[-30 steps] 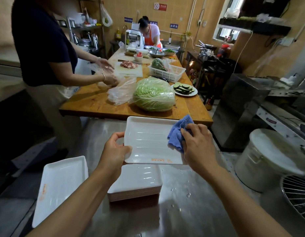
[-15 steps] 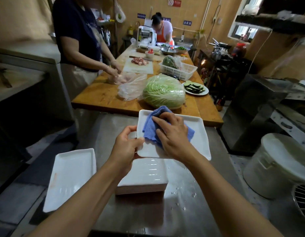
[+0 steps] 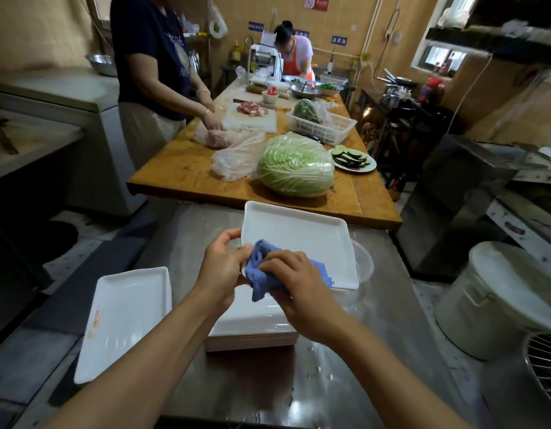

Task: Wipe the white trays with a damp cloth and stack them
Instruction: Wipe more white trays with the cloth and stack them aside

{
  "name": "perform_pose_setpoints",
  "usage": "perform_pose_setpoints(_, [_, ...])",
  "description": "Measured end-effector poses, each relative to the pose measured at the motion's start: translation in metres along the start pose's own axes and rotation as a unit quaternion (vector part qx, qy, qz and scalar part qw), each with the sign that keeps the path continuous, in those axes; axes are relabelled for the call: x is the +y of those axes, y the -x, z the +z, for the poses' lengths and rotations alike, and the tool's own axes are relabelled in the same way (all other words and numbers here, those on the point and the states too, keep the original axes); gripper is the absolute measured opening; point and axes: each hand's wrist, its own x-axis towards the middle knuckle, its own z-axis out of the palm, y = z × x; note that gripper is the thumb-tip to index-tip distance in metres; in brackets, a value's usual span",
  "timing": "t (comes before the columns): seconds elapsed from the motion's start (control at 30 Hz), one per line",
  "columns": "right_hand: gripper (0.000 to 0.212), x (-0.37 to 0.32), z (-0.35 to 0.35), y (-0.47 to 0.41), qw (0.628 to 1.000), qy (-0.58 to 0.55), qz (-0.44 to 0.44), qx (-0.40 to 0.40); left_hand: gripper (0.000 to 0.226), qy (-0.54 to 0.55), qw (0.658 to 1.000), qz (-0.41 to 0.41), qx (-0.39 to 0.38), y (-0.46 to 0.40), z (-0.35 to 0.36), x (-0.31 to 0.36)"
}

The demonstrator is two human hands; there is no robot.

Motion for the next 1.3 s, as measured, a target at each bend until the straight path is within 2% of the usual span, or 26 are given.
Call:
perform_pose_setpoints(0.23, [0.034, 0.053, -0.024, 0.042, 0.986, 0.142, 0.011, 0.091, 0.027, -0.01, 1.0, -0.012, 0.028, -0.006, -0.013, 0.011])
perform_pose_setpoints(0.4, [0.022, 0.074, -0.038, 0.057, 0.972, 0.198, -0.025, 0.125, 0.025, -0.019, 1.0, -0.015, 0.014, -0.01, -0.019, 0.015])
perform_pose_setpoints(0.63, [0.007, 0.061, -0.04, 0.052, 0.955, 0.183, -0.114, 0.202, 0.026, -0.066, 0.997, -0.015, -0.032, -0.019, -0.027, 0.006])
perform_pose_setpoints(0.7, [0.009, 0.055, -0.045, 0.05, 0.956, 0.183, -0.121, 0.194, 0.023, -0.154, 0.988, 0.008, -0.013, -0.023, -0.027, 0.003])
perform_pose_setpoints(0.73, [0.01, 0.052, -0.047, 0.049, 0.957, 0.187, -0.12, 0.185, 0.023, -0.251, 0.967, 0.04, 0.003, -0.024, -0.026, 0.002])
perform_pose_setpoints(0.8, [0.012, 0.048, -0.051, 0.047, 0.959, 0.204, -0.115, 0.159, 0.055, -0.449, 0.884, 0.13, 0.002, -0.017, -0.024, 0.001])
perform_pose_setpoints(0.87, [0.014, 0.044, -0.055, 0.045, 0.96, 0.218, -0.108, 0.139, 0.087, -0.559, 0.792, 0.238, -0.06, -0.001, -0.015, 0.004])
perform_pose_setpoints(0.9, [0.015, 0.042, -0.057, 0.043, 0.96, 0.221, -0.105, 0.133, 0.093, -0.599, 0.744, 0.279, -0.099, 0.006, -0.008, 0.005])
perform_pose_setpoints(0.97, [0.016, 0.038, -0.063, 0.038, 0.961, 0.221, -0.105, 0.13, 0.084, -0.656, 0.662, 0.33, -0.152, 0.016, 0.006, 0.004])
perform_pose_setpoints(1.0, [0.018, 0.036, -0.065, 0.036, 0.962, 0.218, -0.105, 0.129, 0.075, -0.667, 0.637, 0.353, -0.154, 0.018, 0.013, 0.003])
perform_pose_setpoints(1.03, [0.021, 0.033, -0.068, 0.034, 0.963, 0.213, -0.102, 0.128, 0.066, -0.666, 0.63, 0.372, -0.143, 0.02, 0.02, 0.002])
perform_pose_setpoints(1.1, [0.025, 0.028, -0.073, 0.031, 0.966, 0.201, -0.1, 0.13, 0.045, -0.627, 0.661, 0.396, -0.113, 0.023, 0.027, 0.004])
perform_pose_setpoints(1.17, [0.017, 0.024, -0.074, 0.029, 0.969, 0.173, -0.103, 0.144, 0.027, -0.577, 0.684, 0.44, -0.073, 0.023, 0.028, 0.006])
perform_pose_setpoints(1.2, [0.013, 0.022, -0.075, 0.028, 0.971, 0.153, -0.103, 0.155, 0.022, -0.562, 0.686, 0.458, -0.06, 0.022, 0.027, 0.007])
perform_pose_setpoints(1.3, [0.028, 0.019, -0.073, 0.027, 0.974, 0.08, -0.081, 0.197, 0.018, -0.547, 0.7, 0.457, -0.039, 0.022, 0.024, 0.009])
